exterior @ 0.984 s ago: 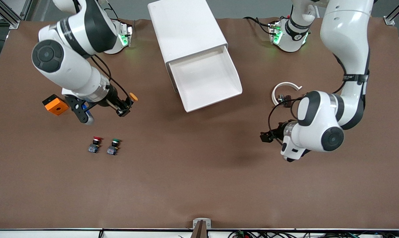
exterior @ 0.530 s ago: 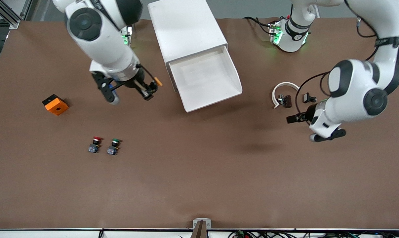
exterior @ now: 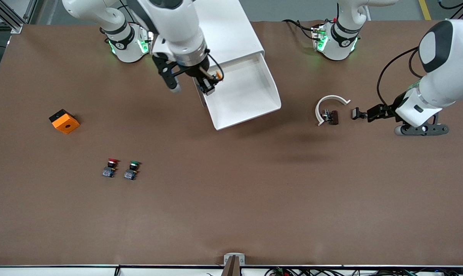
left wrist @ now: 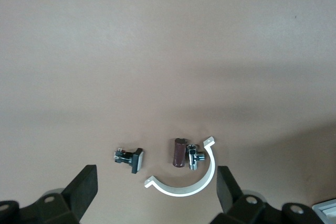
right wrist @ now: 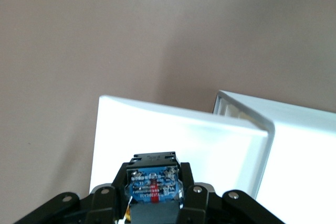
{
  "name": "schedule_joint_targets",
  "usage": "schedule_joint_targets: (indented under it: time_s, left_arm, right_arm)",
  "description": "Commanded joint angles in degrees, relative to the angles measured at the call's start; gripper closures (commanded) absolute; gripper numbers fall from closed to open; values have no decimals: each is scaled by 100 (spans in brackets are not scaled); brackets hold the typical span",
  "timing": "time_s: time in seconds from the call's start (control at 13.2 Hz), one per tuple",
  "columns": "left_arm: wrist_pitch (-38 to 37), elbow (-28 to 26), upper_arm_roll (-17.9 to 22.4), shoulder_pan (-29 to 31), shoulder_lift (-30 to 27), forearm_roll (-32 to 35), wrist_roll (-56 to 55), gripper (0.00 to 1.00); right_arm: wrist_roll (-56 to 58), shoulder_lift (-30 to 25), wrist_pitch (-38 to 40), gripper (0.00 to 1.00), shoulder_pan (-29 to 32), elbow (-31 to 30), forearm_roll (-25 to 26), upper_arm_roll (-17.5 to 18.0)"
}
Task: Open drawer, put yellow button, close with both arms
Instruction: 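Lower the yellow button into the drawer while the left gripper approaches the drawer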
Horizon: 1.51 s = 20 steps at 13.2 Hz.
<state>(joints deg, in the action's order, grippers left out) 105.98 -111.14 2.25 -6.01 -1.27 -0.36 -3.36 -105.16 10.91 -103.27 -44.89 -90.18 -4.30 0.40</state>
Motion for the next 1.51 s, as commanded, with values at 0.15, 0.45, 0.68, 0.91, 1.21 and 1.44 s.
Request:
schedule_joint_targets:
  time_s: [0.15, 0.45, 0.68, 0.91, 1.21, 1.44]
  left_arm:
    - [-130, -119, -40, 56, -645, 150, 81, 0]
    - [-157, -110, -137, 214, -988, 133, 126, 0]
    - [-235, -40, -321, 267, -1059, 133, 38, 0]
    - [-227, -57, -374, 267, -1059, 115, 20, 0]
    - [-34, -241, -392, 214, -919, 28, 20, 0]
    - [379, -400, -602, 206, -630, -157, -41, 0]
  right_arm:
    - [-821, 446, -167, 100, -458, 280, 175, -57]
    - [-1190, 912, -175, 100, -582, 650, 210, -57]
    - [-1436, 1175, -447, 100, -643, 721, 228, -66]
    - [-1656, 1360, -589, 100, -687, 721, 360, -66]
    - [-1823, 1536, -685, 100, -731, 729, 351, -66]
    - [-1999, 1615, -685, 100, -714, 729, 342, -66]
